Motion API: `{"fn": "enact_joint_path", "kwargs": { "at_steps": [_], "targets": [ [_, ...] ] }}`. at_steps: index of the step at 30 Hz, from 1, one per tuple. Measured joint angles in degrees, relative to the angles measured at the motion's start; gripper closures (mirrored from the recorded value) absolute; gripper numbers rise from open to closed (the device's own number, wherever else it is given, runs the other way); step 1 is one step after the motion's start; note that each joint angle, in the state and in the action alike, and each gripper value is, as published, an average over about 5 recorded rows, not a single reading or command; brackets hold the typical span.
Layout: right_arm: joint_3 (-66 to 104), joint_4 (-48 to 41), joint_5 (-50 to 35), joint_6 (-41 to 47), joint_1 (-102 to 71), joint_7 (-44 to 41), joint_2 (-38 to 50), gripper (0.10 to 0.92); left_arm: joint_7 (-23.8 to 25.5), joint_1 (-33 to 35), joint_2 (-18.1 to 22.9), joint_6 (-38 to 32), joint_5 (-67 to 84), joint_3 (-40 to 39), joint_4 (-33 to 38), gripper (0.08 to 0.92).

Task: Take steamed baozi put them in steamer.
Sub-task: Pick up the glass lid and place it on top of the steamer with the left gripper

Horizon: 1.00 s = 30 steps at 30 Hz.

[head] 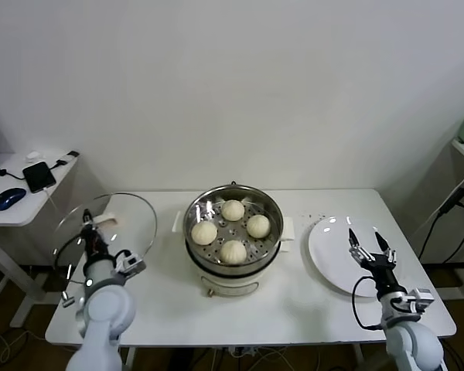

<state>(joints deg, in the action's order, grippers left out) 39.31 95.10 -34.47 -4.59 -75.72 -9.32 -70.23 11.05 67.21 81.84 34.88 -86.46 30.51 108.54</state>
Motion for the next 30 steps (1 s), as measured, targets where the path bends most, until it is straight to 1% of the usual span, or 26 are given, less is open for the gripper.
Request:
{"fn": "enact_joint_path", "kwargs": {
  "at_steps": [7,14,22,30],
  "targets": [
    [0.18,0.39,0.64,-0.06,-0.88,0.13,-0.68,0.203,7.09,-1.95,3.09,4.48,-2.36,-7.19,5.06,0.84],
    [0.48,0.58,1.37,-0.26,-1.75,0.14,-1.66,0.203,10.72,-5.64,6.41,7.07,-3.51,-16.33,6.21,0.84],
    [0.3,0.58,2.0,-0.45,-1.94,0.15,-2.62,0.203,11.15,-10.1,9.8,7.36,-3.07,-25.82,2.72,0.84],
    [0.02,0.42,2.18,-0.46,-1.49,0.18,-3.48,0.203,8.1,-13.69,10.31,7.34,-1.02,-31.15,-3.75,0.84]
  ]
}}
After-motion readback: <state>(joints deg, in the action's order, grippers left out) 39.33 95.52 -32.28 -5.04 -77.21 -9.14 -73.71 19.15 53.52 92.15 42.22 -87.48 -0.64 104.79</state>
